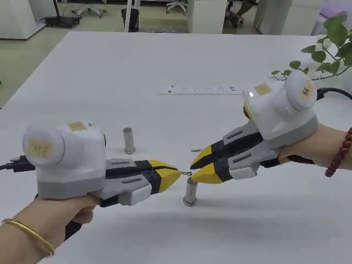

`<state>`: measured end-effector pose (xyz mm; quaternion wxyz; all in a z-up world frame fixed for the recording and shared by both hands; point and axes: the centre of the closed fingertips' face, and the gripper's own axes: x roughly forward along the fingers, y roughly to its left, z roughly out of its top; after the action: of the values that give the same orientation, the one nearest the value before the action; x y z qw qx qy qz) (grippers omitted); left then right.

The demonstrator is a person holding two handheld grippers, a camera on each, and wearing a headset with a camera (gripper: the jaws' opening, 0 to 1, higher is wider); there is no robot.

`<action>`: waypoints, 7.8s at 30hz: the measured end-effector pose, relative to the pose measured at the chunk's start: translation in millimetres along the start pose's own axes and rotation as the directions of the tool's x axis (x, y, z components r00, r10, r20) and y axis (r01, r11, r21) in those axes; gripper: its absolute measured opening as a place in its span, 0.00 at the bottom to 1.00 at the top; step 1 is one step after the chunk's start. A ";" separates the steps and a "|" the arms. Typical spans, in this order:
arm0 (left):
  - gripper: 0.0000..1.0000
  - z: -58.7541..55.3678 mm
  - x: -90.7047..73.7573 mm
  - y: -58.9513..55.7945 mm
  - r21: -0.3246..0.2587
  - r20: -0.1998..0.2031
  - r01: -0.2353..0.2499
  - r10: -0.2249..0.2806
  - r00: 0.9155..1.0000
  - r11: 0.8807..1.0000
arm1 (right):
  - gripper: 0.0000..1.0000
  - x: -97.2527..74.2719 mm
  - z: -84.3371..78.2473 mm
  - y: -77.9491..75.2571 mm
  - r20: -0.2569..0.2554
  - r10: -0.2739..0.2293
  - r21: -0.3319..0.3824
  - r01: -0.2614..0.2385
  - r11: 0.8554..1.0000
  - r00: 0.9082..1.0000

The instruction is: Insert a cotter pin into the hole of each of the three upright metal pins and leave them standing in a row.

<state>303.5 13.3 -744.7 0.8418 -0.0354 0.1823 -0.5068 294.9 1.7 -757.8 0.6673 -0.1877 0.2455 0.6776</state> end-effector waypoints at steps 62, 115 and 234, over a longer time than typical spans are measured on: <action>0.25 -20.9 20.3 -4.0 0.092 -0.018 -0.071 0.073 0.997 0.993 | 0.03 -8.5 -35.7 0.1 -0.176 0.026 -0.111 -0.046 0.993 0.984; 0.12 -70.3 60.7 32.3 0.086 -0.145 -0.192 0.203 0.968 0.978 | 0.03 -2.7 -89.1 -35.8 -0.366 -0.057 -0.142 0.004 0.990 0.929; 0.26 -84.5 43.8 32.0 0.050 -0.230 -0.191 0.198 0.953 0.980 | 0.20 36.3 -50.2 -33.1 -0.250 -0.079 -0.085 0.060 0.995 0.965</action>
<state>319.8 1.4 -843.0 0.8607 0.0540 0.2758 -0.4246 322.7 1.5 -822.3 0.6463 -0.3066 0.2953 0.6333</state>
